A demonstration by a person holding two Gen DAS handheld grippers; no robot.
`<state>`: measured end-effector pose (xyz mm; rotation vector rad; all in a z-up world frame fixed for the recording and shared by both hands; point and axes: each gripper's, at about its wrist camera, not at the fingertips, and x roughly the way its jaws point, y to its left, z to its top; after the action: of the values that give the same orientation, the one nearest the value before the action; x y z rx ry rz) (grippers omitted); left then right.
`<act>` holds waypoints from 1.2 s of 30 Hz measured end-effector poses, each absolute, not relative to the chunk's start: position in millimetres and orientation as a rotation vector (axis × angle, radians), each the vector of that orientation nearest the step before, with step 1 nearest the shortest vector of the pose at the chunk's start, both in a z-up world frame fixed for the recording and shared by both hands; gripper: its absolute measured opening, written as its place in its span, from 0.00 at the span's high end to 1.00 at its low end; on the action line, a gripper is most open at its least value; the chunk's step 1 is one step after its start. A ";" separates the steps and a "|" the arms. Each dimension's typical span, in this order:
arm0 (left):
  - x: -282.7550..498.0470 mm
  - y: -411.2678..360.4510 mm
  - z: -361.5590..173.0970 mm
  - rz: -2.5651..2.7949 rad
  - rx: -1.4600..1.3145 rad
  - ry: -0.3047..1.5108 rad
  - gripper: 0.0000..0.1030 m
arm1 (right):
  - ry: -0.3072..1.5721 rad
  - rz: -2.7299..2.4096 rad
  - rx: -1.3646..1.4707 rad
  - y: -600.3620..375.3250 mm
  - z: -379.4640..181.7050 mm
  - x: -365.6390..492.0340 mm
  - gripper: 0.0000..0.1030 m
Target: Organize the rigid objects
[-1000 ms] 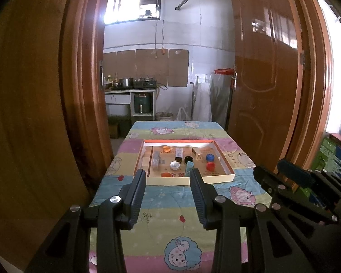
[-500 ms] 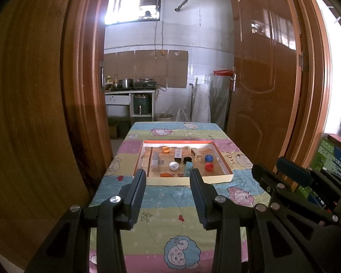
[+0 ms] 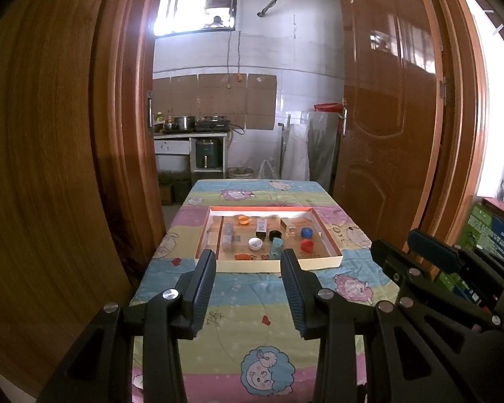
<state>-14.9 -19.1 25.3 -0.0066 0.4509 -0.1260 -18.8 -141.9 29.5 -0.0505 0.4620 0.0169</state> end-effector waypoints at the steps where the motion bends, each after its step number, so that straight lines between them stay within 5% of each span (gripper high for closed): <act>1: -14.8 -19.1 25.3 -0.125 -0.006 0.450 0.61 | 0.462 0.017 -0.050 -142.1 29.6 -18.8 0.61; 36: -19.6 -22.0 25.8 -0.132 -0.007 0.447 0.61 | 0.457 0.018 -0.050 -140.7 30.2 -20.4 0.61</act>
<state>-19.6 -22.0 25.8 -0.0068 0.4472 -0.1316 -20.4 -140.7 30.2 -0.0500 0.4571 0.0179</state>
